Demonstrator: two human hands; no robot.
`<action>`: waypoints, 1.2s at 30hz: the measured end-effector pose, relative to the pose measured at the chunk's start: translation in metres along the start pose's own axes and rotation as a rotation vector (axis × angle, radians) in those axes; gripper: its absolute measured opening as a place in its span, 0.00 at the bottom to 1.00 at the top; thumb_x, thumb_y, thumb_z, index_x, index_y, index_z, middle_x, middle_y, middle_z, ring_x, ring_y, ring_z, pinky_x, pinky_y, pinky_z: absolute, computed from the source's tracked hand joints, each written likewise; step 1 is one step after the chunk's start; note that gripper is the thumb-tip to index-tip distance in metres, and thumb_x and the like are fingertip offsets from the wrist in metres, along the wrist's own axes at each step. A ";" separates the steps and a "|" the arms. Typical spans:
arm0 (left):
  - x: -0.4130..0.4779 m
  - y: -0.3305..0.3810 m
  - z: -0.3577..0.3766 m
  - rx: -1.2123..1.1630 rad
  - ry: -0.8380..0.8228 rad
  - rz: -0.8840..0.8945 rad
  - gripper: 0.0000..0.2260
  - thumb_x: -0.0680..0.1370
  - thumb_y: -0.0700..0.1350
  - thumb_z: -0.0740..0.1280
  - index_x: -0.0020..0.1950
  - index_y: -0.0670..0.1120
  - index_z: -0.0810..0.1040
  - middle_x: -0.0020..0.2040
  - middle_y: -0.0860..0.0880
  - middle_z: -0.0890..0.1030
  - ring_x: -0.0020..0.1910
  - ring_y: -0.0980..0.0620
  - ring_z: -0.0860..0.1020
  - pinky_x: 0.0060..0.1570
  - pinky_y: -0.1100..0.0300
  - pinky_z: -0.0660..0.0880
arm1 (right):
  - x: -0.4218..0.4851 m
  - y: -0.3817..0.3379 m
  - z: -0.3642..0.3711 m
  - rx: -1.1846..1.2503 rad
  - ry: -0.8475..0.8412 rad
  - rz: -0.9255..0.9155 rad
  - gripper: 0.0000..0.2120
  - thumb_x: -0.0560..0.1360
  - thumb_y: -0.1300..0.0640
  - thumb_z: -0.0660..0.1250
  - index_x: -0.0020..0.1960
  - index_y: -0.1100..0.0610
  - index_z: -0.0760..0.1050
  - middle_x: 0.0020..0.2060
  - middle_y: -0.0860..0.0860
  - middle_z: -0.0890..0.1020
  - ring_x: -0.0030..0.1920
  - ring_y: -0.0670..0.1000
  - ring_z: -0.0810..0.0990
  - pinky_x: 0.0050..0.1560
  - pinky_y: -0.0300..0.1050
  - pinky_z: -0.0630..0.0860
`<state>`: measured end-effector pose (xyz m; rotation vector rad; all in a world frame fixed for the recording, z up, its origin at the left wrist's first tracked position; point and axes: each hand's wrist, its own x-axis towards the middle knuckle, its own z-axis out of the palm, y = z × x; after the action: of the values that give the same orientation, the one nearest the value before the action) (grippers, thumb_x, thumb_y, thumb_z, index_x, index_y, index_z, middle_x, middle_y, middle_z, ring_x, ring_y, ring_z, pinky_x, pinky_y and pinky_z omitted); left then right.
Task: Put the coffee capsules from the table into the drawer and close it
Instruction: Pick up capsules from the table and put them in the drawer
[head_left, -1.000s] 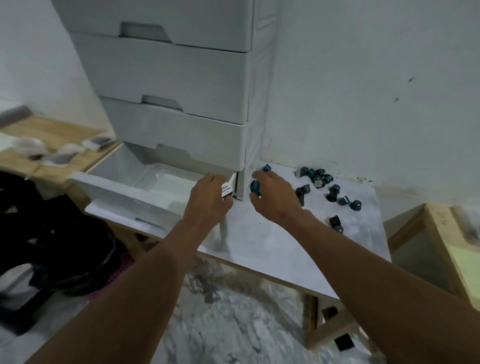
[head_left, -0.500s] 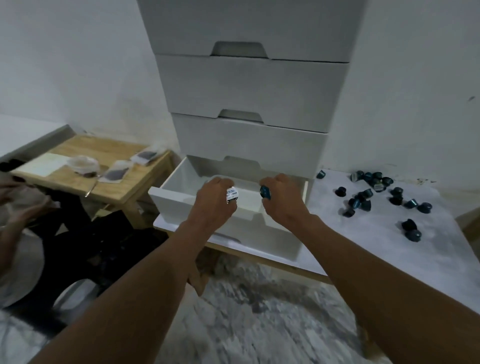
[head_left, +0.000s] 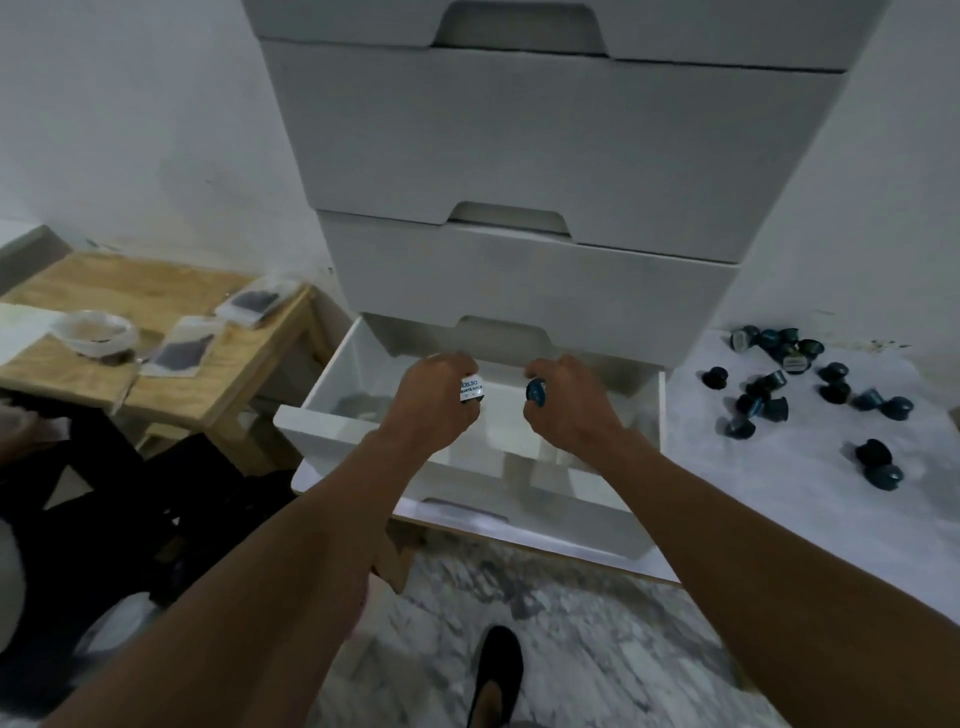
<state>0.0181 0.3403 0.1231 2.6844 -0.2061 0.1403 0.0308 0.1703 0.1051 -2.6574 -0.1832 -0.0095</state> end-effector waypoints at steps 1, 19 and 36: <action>0.009 -0.006 0.005 0.017 -0.041 0.007 0.13 0.71 0.43 0.71 0.55 0.43 0.80 0.50 0.44 0.82 0.48 0.45 0.79 0.50 0.55 0.75 | 0.007 0.002 0.006 0.003 -0.023 0.018 0.17 0.68 0.61 0.68 0.57 0.58 0.77 0.53 0.60 0.78 0.53 0.61 0.77 0.51 0.50 0.75; 0.085 -0.071 0.080 0.029 -0.627 0.055 0.16 0.68 0.44 0.75 0.55 0.49 0.79 0.52 0.47 0.81 0.50 0.48 0.78 0.46 0.62 0.71 | 0.059 0.028 0.082 0.071 -0.350 0.181 0.15 0.70 0.60 0.70 0.56 0.57 0.78 0.53 0.56 0.81 0.54 0.57 0.78 0.51 0.44 0.73; 0.092 -0.079 0.091 -0.022 -0.821 0.214 0.11 0.72 0.45 0.72 0.54 0.46 0.82 0.51 0.48 0.82 0.43 0.55 0.75 0.45 0.64 0.70 | 0.053 0.022 0.083 0.099 -0.517 0.331 0.11 0.73 0.63 0.66 0.54 0.58 0.81 0.51 0.55 0.83 0.49 0.54 0.81 0.49 0.42 0.77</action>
<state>0.1280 0.3600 0.0196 2.5338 -0.7280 -0.9011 0.0844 0.1959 0.0235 -2.5048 0.0917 0.7740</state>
